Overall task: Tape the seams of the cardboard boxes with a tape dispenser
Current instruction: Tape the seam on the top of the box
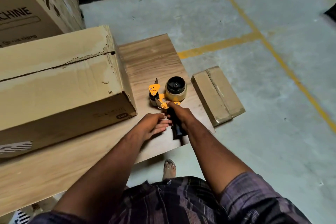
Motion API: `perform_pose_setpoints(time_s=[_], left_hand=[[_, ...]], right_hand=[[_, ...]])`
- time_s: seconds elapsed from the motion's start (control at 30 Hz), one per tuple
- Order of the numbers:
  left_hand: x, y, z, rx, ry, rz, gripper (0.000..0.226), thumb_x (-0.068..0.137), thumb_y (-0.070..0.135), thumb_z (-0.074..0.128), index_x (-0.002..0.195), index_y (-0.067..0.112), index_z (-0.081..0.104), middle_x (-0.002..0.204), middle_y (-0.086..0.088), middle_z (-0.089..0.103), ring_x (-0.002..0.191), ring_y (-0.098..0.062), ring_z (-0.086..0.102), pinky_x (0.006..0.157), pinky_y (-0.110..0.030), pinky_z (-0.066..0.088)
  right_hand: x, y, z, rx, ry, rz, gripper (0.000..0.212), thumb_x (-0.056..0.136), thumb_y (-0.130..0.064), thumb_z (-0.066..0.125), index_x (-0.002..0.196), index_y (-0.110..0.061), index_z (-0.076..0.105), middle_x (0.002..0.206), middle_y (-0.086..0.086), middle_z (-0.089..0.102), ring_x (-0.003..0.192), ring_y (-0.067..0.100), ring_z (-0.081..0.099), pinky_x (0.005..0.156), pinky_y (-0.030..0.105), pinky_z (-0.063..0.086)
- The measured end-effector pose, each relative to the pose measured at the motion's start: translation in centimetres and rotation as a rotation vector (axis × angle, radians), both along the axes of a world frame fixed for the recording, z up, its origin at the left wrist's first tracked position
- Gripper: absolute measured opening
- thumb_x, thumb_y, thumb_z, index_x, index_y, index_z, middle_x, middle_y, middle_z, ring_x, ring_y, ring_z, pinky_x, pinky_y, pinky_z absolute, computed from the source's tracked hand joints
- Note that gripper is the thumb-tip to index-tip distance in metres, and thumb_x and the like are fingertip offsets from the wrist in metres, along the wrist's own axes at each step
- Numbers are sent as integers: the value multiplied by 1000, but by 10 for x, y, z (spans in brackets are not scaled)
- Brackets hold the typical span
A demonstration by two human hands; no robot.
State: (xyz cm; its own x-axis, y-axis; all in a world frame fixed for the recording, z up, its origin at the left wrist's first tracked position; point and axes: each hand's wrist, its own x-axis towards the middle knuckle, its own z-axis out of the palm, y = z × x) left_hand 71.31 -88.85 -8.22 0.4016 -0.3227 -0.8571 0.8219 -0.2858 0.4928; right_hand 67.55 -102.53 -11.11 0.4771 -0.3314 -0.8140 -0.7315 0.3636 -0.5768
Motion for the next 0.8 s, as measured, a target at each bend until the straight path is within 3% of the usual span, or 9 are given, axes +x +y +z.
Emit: perform_pose_setpoints(time_s=[0.07,0.17,0.27,0.37,0.47,0.6,0.67,0.8], left_hand=[[3,-1,3,27,-2,112,17,103,23,50,103,11,63,114,-14,71,83,-16,68,71,-26,57],[10,-17,20,-70,4,268,26,105,33,47,97,11,60,120,-16,65,99,-22,66,79,-31,53],[22,-33,54,-260,-9,443,31,105,38,45,98,11,59,116,-14,62,93,-20,64,81,-31,52],[45,-31,102,-490,-32,581,36,103,43,48,98,10,61,102,-12,67,87,-19,65,77,-28,52],[65,-21,150,-622,-110,536,46,98,51,53,110,8,65,90,-8,69,81,-18,64,72,-26,55],[71,-9,174,-556,-169,446,38,98,38,57,118,6,63,91,-8,65,75,-15,61,64,-22,57],[70,1,178,-571,-188,442,29,100,32,53,109,7,64,93,-8,65,77,-15,61,66,-23,57],[67,32,191,-678,-213,473,37,101,32,44,85,8,66,78,-6,67,69,-18,65,70,-25,56]], right_hand=[[1,2,8,-110,-4,-28,71,59,-68,80,94,-6,74,83,12,77,65,25,75,65,38,63],[7,-1,33,-301,-38,-35,78,57,-83,69,91,-13,74,84,5,76,78,24,75,82,40,62],[20,-10,72,-384,-263,-54,60,70,-74,71,77,-15,75,72,2,75,70,22,72,79,45,61],[26,-22,118,-373,-582,-43,47,79,-61,74,84,-14,76,71,1,73,66,20,69,66,40,59],[26,-31,151,-290,-690,38,42,88,-52,72,85,-10,74,73,5,70,64,21,63,61,31,52],[25,-21,152,-534,-617,52,53,80,-71,65,83,-18,72,70,-4,72,59,15,65,70,40,58],[24,-14,151,-563,-662,31,47,75,-73,65,85,-27,69,75,-9,73,68,12,68,76,41,59],[33,-4,166,-501,-832,108,38,75,-57,74,101,-31,65,87,-10,74,79,3,69,63,27,50]])
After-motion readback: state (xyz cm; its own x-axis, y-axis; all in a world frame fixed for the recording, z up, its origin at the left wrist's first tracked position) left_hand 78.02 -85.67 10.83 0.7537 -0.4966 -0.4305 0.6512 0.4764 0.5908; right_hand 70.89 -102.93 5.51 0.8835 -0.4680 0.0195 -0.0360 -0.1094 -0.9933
